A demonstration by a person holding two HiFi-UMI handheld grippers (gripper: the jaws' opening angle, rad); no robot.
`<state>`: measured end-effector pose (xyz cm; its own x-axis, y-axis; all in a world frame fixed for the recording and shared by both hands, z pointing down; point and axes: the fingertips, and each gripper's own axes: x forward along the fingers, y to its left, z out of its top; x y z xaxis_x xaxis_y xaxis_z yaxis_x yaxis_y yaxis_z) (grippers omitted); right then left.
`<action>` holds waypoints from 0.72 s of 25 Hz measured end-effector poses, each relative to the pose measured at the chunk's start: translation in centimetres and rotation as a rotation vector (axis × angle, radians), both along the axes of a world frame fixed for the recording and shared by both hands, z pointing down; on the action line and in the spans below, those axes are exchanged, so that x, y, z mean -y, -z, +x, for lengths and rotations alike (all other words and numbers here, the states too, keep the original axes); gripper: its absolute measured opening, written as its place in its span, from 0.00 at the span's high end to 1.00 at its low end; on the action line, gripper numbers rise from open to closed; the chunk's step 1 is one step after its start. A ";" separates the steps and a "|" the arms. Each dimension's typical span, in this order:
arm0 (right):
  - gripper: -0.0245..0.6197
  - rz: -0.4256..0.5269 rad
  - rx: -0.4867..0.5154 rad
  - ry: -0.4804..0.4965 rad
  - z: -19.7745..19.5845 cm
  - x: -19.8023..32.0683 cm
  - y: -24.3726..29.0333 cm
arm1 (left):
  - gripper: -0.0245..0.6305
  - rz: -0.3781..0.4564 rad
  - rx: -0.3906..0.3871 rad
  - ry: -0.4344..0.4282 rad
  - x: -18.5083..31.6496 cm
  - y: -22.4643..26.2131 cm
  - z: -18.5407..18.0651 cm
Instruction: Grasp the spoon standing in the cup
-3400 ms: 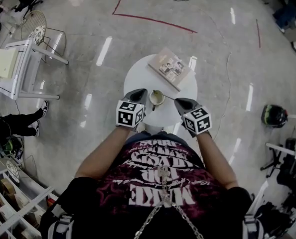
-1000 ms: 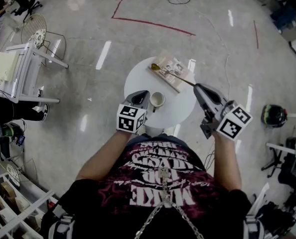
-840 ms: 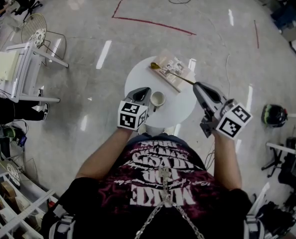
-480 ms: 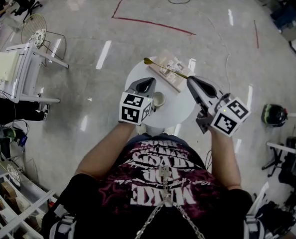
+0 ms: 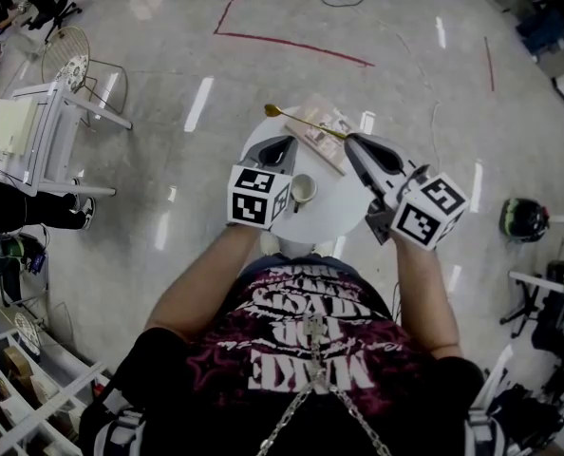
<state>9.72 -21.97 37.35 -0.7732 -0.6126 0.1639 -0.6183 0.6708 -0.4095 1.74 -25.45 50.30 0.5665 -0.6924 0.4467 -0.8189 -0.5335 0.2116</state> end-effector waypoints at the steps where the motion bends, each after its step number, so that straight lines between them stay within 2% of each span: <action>1: 0.91 -0.001 -0.002 0.001 -0.1 0.1 -0.2 | 0.93 -0.002 0.005 0.004 0.2 -0.3 -0.2; 13: 0.91 -0.014 -0.005 0.000 -1.1 1.3 -2.1 | 0.93 -0.048 0.016 0.044 1.0 -2.5 -1.4; 18: 0.91 -0.037 -0.005 -0.028 -0.7 2.2 -4.3 | 0.93 -0.087 0.020 0.062 0.9 -4.6 -2.1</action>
<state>9.02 -24.20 41.69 -0.7547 -0.6277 0.1909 -0.6390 0.6373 -0.4308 -0.36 -26.39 54.92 0.5142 -0.6840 0.5175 -0.8543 -0.4619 0.2383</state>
